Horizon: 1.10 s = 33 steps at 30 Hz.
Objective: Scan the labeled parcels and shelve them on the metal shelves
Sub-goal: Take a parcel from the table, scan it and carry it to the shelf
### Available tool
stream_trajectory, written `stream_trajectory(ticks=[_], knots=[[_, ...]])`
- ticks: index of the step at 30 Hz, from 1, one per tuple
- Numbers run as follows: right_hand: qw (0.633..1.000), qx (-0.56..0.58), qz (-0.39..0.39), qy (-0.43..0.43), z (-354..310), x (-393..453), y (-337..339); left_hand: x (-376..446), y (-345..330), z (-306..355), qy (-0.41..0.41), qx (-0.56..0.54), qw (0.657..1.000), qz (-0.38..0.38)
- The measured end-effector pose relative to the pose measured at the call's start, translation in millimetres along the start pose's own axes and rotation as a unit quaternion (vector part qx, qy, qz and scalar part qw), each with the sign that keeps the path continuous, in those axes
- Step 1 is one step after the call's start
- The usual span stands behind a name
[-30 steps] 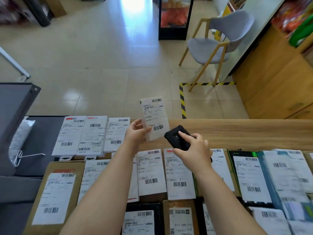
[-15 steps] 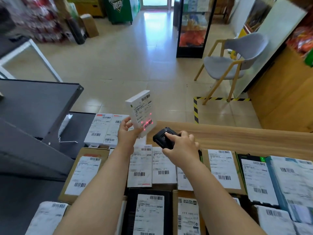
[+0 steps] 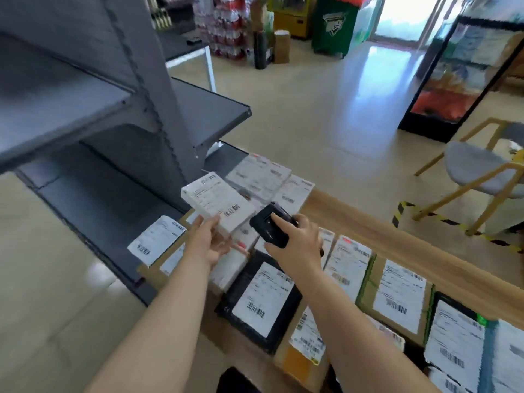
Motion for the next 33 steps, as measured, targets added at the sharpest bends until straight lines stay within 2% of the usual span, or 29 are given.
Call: stream_trajectory(ticks=[6, 11, 17, 23, 29, 33], knots=[[0.987, -0.022, -0.103, 0.123, -105, -21, -97, -50, 166, 10, 0.022, -0.139, 0.985, 0.103], [0.96, -0.046, -0.166, 0.221, -219, -62, -197, -98, 307, 31, -0.051, -0.249, 0.949, 0.184], [0.919, -0.047, -0.225, 0.319, -362, -119, -328, -147, 485, 67, -0.119, -0.319, 0.904, 0.258], [0.89, -0.063, -0.243, 0.382, -498, -159, -467, -170, 648, 123, -0.183, -0.359, 0.868, 0.289], [0.873, -0.076, -0.264, 0.402, -599, -179, -576, -152, 762, 186, -0.185, -0.359, 0.863, 0.304], [0.877, -0.057, -0.278, 0.389, -658, -152, -638, -108, 818, 240, -0.187, -0.359, 0.864, 0.299]])
Point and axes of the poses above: each hand's wrist, its own x-axis towards the middle knuckle, its own y-axis out of the back of the hand, z = x × y, the point moved 8 cm from there along x, towards the middle knuckle, and after that the axes turned 8 degrees about x, right-handed, at the moved point
